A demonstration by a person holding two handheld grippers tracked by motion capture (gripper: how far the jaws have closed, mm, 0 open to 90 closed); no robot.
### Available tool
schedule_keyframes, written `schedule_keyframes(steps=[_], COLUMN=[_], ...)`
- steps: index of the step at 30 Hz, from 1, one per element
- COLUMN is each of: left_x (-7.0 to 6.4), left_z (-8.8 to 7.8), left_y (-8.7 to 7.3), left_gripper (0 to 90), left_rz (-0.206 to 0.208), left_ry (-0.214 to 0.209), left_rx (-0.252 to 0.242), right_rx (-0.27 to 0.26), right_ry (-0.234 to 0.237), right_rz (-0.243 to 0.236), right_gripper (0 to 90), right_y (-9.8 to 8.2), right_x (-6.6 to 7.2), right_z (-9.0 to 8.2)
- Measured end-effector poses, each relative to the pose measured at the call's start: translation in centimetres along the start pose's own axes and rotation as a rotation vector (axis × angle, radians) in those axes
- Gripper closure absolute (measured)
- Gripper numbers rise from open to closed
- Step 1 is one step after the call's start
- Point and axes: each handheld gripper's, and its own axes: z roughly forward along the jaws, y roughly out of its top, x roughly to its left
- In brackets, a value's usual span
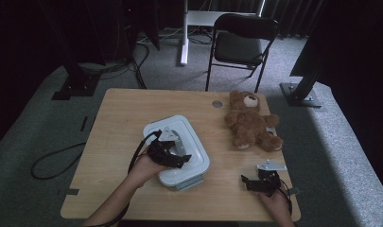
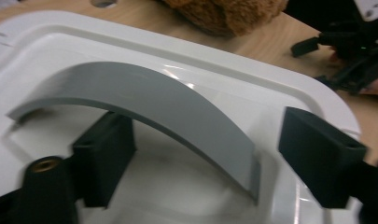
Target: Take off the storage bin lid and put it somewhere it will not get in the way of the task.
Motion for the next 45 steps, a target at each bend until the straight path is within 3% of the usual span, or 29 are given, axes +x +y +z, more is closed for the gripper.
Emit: schedule_keyframes(steps=[3,10,16,20,23,26,35,45], left_x=[0.5,0.0,0.0,-0.2,-0.4,-0.4,-0.5,-0.1], left_z=[-0.2,-0.4,-0.7,-1.2,-1.8,-2.4,-4.0,-7.1], left_y=[0.0,-0.3,-0.5,-0.4,-0.3,-0.2,0.0,-0.2], left_gripper=[34.8,50.2,58.9,62.7,63.5,63.6,63.6,63.7], left_rz=[-0.036,-0.037,-0.066,-0.055,-0.033,-0.042,-0.007,0.011], left_ry=[-0.013,-0.035,-0.058,-0.07,-0.077,-0.086,-0.05,-0.002], left_rx=[-0.016,-0.041,-0.055,-0.068,-0.086,-0.107,-0.115,-0.136], right_rx=[-0.001,-0.001,-0.001,-0.002,-0.002,-0.001,-0.001,-0.001], right_ry=[-0.003,-0.003,-0.003,-0.003,-0.003,-0.003,-0.003,-0.003], right_rz=[0.003,0.003,0.003,0.001,0.002,0.003,0.004,0.004], right_gripper=[14.1,14.1,14.1,14.1,14.1,14.1,14.1,14.1], right_y=[0.0,0.0,0.0,0.0,0.0,0.0,0.0,0.0], right_x=[0.0,0.0,0.0,0.0,0.0,0.0,0.0,0.0], right_z=[0.0,0.0,0.0,0.0,0.0,0.0,0.0,0.0])
